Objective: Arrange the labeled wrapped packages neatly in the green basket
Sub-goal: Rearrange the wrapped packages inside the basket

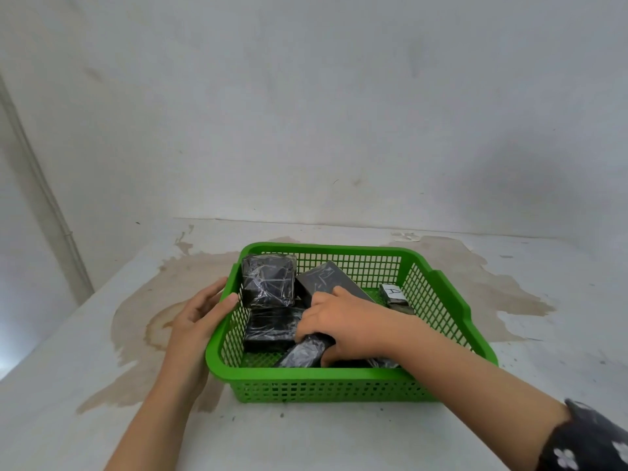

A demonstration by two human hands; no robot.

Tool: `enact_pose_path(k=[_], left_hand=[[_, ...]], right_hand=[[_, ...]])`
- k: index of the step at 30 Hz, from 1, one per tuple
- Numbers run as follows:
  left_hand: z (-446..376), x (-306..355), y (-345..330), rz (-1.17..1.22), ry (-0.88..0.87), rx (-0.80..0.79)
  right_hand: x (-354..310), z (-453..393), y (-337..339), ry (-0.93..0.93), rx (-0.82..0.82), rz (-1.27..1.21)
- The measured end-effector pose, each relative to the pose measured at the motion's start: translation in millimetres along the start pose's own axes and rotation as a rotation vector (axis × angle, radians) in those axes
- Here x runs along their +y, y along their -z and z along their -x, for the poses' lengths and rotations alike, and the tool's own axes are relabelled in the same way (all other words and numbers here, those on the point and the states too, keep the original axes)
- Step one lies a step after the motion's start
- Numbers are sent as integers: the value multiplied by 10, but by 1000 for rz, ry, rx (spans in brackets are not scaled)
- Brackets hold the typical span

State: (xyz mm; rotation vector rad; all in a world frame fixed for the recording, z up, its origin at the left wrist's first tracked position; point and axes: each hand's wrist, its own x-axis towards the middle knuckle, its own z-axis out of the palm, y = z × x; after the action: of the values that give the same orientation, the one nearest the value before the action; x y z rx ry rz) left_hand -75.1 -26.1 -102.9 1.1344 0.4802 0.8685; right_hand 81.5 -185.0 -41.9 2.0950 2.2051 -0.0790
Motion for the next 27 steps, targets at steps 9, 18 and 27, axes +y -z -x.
enact_pose_path(k=[9,18,27], left_hand=[[-3,-5,37,4,6,-31],[-5,-10,21,-13,-2,-21],[-2,-11,21,-6,7,-16]], right_hand=[[162,257,239,-141,258,-290],[270,450,139,-276,495,-1443],[268,476,212,-381,335,-1528]])
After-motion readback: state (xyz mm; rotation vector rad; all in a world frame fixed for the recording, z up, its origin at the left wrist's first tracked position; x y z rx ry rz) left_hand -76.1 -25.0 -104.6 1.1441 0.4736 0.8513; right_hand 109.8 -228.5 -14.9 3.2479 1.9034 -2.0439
